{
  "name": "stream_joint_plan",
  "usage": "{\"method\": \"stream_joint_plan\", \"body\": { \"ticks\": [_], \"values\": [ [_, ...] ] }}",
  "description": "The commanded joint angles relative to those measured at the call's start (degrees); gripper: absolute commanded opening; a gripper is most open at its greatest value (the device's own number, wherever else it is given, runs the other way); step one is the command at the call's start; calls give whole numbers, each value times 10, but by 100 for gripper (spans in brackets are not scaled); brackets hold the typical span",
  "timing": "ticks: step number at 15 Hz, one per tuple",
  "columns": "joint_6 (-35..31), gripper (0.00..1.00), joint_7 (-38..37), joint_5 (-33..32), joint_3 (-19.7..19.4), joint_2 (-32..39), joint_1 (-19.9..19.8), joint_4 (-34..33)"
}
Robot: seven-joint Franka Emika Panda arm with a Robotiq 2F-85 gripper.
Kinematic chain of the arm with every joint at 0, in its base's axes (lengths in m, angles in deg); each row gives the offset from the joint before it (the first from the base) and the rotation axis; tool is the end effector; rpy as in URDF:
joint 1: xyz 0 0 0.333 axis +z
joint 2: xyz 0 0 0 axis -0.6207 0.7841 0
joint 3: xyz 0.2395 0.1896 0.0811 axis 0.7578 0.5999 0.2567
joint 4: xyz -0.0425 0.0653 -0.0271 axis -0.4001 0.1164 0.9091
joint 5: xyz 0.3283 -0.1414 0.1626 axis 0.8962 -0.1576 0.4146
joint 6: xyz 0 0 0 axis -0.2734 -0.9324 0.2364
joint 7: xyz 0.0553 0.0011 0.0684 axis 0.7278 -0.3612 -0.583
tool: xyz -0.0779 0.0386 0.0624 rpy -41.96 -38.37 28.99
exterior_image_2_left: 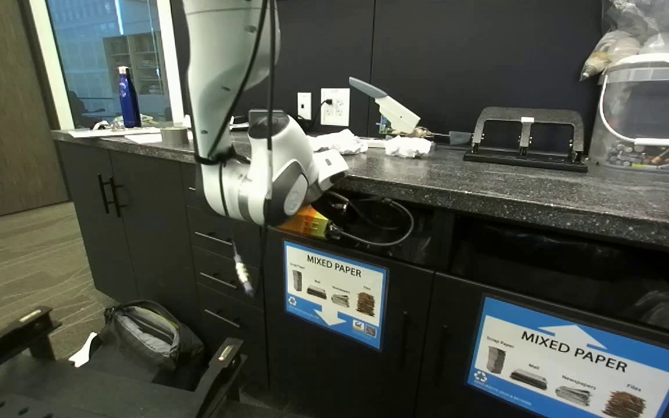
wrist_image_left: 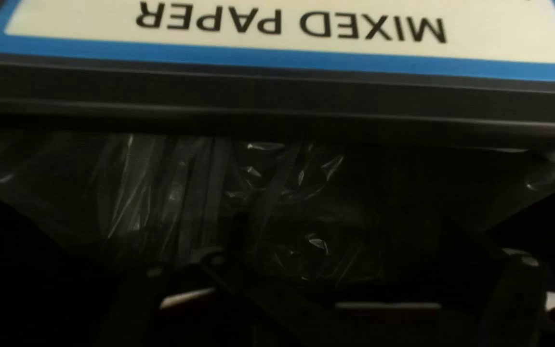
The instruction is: Pick up all the pieces of paper on the countertop and throw them in the bin
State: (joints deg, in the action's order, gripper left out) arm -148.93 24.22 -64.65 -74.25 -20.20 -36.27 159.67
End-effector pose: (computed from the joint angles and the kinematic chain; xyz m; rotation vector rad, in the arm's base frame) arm 0.5988 -0.0472 0.0711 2.8167 -0.2876 1.1127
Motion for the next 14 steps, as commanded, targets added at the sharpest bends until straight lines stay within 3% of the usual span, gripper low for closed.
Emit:
{"method": "stream_joint_plan", "body": {
  "ticks": [1, 4, 6, 9, 12, 14],
  "values": [
    [155, 100, 37, 152, -91, -136, 153, 103],
    [298, 100, 66, 205, -214, -184, 288, 115],
    [374, 100, 14, 152, -307, -192, 380, 112],
    [494, 100, -61, 83, -436, -193, 492, 49],
    [554, 100, -141, 108, -463, -171, 485, -58],
    [603, 100, -187, 118, -471, -150, 454, -138]
  ]
}}
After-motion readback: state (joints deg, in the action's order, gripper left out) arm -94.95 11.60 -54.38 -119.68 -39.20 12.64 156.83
